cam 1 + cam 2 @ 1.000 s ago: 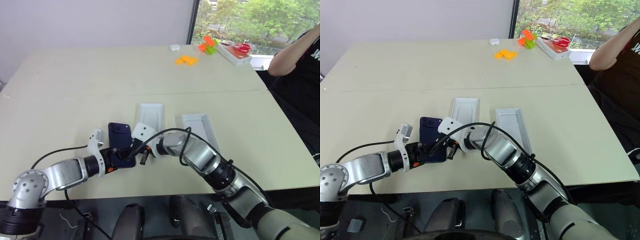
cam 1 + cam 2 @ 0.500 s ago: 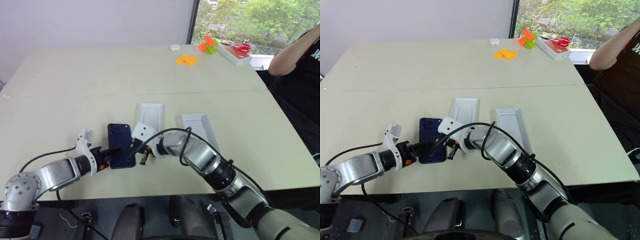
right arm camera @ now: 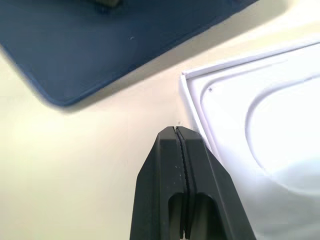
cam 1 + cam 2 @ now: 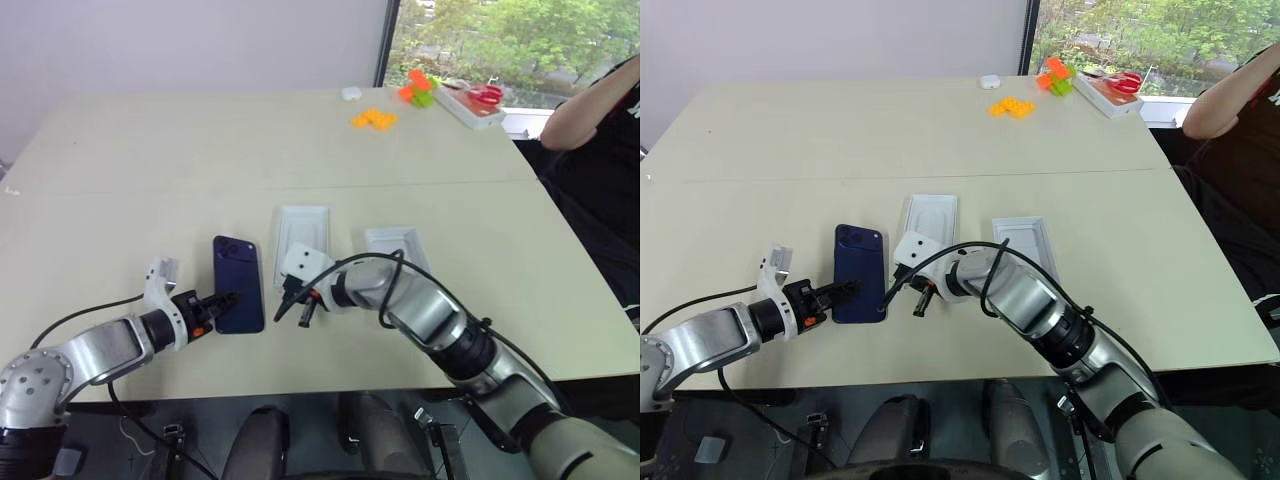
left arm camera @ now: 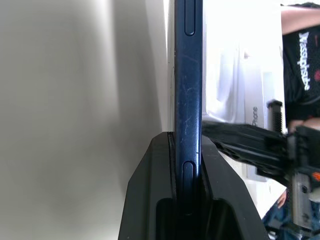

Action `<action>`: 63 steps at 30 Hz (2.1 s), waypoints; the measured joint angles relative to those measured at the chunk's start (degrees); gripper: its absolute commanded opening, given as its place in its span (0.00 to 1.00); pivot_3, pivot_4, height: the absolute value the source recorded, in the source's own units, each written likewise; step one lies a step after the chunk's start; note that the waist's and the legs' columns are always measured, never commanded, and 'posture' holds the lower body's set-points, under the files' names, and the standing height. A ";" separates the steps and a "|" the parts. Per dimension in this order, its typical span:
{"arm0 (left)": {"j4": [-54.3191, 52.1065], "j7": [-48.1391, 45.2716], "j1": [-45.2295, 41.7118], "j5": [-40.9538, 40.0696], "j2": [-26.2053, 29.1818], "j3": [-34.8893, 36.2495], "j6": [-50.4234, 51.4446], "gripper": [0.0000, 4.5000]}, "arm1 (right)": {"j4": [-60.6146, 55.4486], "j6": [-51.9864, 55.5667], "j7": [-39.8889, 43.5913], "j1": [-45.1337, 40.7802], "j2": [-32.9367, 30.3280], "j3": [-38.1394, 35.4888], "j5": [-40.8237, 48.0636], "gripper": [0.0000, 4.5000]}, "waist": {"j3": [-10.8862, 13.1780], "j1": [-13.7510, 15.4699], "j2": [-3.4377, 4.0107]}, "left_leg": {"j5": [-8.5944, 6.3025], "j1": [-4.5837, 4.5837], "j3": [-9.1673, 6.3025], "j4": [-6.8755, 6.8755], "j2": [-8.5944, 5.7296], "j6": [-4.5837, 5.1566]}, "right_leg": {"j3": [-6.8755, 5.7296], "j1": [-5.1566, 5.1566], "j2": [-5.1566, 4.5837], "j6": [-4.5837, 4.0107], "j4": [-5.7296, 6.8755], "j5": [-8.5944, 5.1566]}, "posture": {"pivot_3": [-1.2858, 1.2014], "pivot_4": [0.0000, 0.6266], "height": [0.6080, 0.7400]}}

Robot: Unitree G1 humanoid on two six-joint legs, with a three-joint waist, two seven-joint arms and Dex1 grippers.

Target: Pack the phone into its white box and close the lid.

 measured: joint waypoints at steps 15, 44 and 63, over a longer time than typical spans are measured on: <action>-0.11 -0.65 -3.54 -1.80 0.55 3.19 -1.66 0.01 | -1.24 -2.44 0.36 -1.57 -5.24 -8.94 3.21 0.00 | 0.05 0.30 -0.01 | -0.06 -0.28 -0.05 -0.05 -0.05 0.08 | -0.14 0.00 -0.08 -0.16 -0.38 0.12 | 0.52 0.24 1.00; 1.78 0.02 -12.47 -1.28 -0.80 -5.70 -0.21 0.01 | -5.03 -8.76 9.63 2.53 -10.11 -0.71 -1.39 0.00 | 0.04 0.47 -0.03 | -0.02 -0.97 0.00 0.07 -0.09 0.02 | -0.10 -0.78 -0.10 -0.02 -0.23 0.34 | 0.52 0.24 1.00; 13.30 9.87 -28.76 -2.34 -10.31 -15.40 5.77 0.01 | -9.01 -10.45 10.65 7.98 -21.32 -15.05 2.34 0.00 | 0.02 0.69 -0.07 | 0.04 -0.93 0.04 0.20 -0.18 -0.05 | -0.11 -0.68 -0.03 0.01 -0.10 0.42 | 0.52 0.24 1.00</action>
